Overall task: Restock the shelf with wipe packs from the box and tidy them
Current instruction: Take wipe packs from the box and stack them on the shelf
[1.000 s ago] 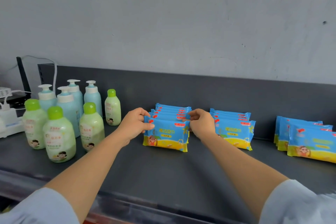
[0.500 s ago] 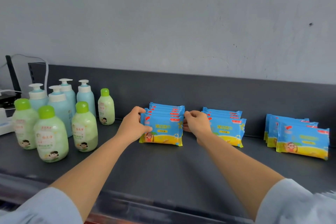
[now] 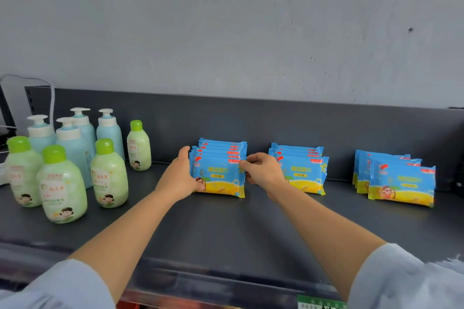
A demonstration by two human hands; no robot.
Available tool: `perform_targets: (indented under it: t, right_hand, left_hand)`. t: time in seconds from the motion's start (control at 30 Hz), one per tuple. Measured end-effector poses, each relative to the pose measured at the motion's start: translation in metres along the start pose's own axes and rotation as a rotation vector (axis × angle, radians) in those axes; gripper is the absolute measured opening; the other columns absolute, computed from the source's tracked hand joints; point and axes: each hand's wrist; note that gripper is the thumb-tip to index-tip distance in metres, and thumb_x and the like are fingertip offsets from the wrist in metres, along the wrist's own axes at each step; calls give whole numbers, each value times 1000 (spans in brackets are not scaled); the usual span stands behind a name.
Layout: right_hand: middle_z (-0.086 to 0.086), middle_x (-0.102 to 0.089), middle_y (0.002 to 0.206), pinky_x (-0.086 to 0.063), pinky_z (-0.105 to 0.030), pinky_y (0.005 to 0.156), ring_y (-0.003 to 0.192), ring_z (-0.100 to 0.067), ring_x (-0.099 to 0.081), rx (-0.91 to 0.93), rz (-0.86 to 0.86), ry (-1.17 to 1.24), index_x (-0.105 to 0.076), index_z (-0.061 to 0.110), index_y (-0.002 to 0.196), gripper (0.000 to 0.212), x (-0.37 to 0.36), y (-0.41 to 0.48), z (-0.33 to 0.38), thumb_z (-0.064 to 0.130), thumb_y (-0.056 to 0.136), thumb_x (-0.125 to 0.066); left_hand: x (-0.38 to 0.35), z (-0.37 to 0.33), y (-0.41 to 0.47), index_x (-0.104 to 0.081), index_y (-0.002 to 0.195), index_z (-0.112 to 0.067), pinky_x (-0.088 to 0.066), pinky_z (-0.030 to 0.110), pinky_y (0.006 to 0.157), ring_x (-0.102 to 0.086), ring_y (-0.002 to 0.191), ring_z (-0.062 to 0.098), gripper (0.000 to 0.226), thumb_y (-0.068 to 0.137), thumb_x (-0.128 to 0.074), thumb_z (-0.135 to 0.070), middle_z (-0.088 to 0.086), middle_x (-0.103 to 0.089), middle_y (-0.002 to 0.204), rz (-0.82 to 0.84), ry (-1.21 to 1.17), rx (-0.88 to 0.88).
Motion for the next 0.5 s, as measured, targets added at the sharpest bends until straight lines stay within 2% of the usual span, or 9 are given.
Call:
perform_targets:
  t: [0.13,0.23,0.33,0.5]
  right_hand:
    - [2,-67,103,-57,-40,86,96,-16,-65,56,-13,-96,-59,15,115,32,3,-7,3,31,88,-67]
    - [3,-65,97,-55,-33,82,92,-15,-63,107,-23,-201,-58,14,117,31,8,-13,6,31,91,-63]
    - [1,-66,103,-48,-25,74,89,-11,-57,133,-20,-321,-55,15,123,35,11,-19,7,31,93,-61]
    - [0,-66,108,-46,-25,74,90,-11,-55,164,-39,-433,-52,16,128,40,14,-28,6,33,93,-61]
  left_hand:
    - [1,-1,-1,-9,151,-17,-43,39,97,-47,124,22,111,69,-84,-19,7,-44,139,-8,36,3]
    - [2,-3,-2,-12,149,-19,-43,40,97,-44,125,22,109,69,-85,-23,8,-38,138,-24,127,-25]
    - [1,-5,-4,-17,147,-21,-43,38,95,-40,124,20,102,70,-83,-26,7,-35,135,-54,222,-89]
    - [-2,-7,-8,-17,148,-21,-43,35,94,-33,127,19,99,72,-80,-34,3,-30,138,-115,338,-166]
Point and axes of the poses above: each hand's wrist, its own y-axis towards the middle knuckle, its own x-axis out of the back of the hand, z = x × y
